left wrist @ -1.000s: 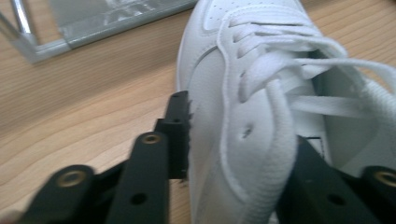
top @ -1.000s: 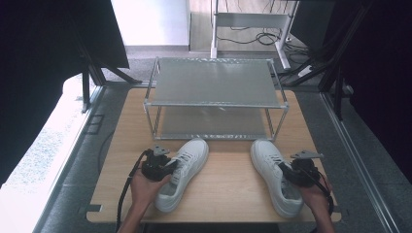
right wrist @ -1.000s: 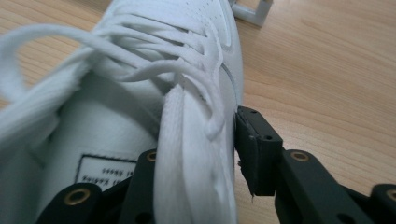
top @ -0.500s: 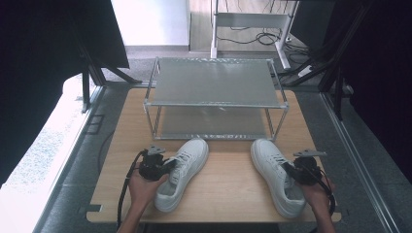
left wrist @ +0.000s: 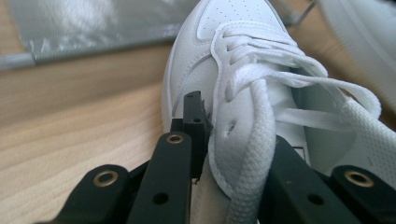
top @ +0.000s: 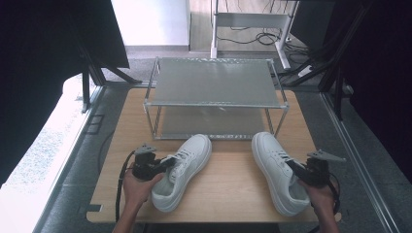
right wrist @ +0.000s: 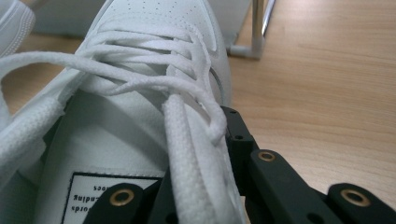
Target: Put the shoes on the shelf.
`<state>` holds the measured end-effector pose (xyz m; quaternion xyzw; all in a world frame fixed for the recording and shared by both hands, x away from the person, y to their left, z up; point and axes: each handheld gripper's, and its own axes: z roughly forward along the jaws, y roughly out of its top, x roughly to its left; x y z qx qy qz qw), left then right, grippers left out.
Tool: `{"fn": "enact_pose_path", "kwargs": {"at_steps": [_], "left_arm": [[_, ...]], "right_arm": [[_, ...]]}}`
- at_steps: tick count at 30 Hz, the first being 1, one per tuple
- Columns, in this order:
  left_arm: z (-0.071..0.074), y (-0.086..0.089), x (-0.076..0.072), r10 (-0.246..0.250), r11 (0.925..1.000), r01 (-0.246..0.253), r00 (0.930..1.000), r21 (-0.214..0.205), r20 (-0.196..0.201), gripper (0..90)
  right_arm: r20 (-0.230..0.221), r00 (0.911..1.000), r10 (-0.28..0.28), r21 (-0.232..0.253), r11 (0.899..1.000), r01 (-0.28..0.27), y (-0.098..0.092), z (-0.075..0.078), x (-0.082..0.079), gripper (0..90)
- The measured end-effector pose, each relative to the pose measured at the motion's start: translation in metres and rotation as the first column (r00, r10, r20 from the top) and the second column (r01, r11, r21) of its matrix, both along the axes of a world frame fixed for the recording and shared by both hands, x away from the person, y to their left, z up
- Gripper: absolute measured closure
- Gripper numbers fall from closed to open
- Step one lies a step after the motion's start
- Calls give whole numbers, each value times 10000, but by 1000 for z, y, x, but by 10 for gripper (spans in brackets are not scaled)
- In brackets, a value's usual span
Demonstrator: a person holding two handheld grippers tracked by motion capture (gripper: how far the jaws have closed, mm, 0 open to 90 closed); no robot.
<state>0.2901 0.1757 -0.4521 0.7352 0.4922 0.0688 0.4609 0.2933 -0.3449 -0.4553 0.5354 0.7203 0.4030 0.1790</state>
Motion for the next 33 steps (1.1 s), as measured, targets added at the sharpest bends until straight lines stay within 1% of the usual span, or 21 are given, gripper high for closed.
{"fn": "enact_pose_path", "kwargs": {"at_steps": [1,2,3,4,5,6,7,8,10,11,14,15,16,18,20,22,26,27,28,32,33], "left_arm": [[0,0,0,0,10000,0,10000,0,0,814],[3,6,-1,15,9991,-11,10000,-426,91,815],[3,6,-1,15,9991,-11,10000,-426,91,814],[5,10,-2,119,9978,-103,9997,-655,236,815],[5,10,-2,119,9978,-103,9997,-655,236,815],[8,13,-4,224,9966,-193,9990,-804,375,814],[8,13,-4,224,9966,-193,9990,-804,375,815],[11,17,-5,258,9950,-211,9985,-972,473,815],[12,19,-5,251,9941,-197,9985,-1069,489,815],[13,22,-6,239,9926,-179,9985,-1204,488,815],[15,29,-8,355,9847,-254,9978,-1722,561,814],[15,29,-8,355,9847,-254,9978,-1722,561,815],[16,30,-8,382,9828,-267,9975,-1826,594,815],[18,32,-9,441,9793,-300,9968,-2004,660,815],[21,35,-11,467,9735,-286,9961,-2270,746,814],[22,36,-11,440,9718,-243,9959,-2346,791,814],[26,38,-14,500,9621,-232,9945,-2716,921,815],[26,38,-14,500,9621,-232,9945,-2716,921,815],[27,39,-15,499,9582,-205,9941,-2855,959,815],[30,40,-16,434,9485,-93,9939,-3165,1009,814],[30,40,-16,434,9485,-93,9939,-3165,1009,815]], "right_arm": [[0,10000,0,0,10000,0,0,0,0,874],[159,9999,-33,425,9991,26,-2,1,-1,875],[231,9997,-44,600,9982,30,-3,2,-2,875],[261,9996,-50,741,9972,30,-5,2,-2,875],[261,9996,-50,741,9972,30,-5,2,-2,875],[362,9992,-155,1004,9949,118,-6,3,-3,875],[362,9992,-155,1004,9949,118,-6,3,-3,875],[373,9992,-159,1194,9928,114,-8,3,-3,875],[395,9991,-151,1284,9917,99,-9,3,-4,875],[459,9988,-167,1437,9896,100,-9,3,-4,875],[565,9983,-148,1741,9847,47,-10,5,-6,875],[565,9983,-148,1741,9847,47,-10,5,-6,875],[623,9979,-163,1897,9818,42,-11,7,-6,875],[645,9978,-171,1959,9806,41,-11,7,-7,875],[729,9971,-193,2137,9769,33,-11,9,-8,876],[748,9970,-200,2189,9757,31,-11,10,-8,876],[870,9961,-112,2385,9711,-99,-9,13,-9,876],[892,9960,-89,2413,9704,-129,-9,14,-9,877],[922,9957,-66,2420,9702,-159,-9,15,-9,877],[1021,9948,-72,2556,9666,-192,-7,17,-10,877],[1053,9944,-63,2627,9646,-217,-7,18,-10,877]]}}
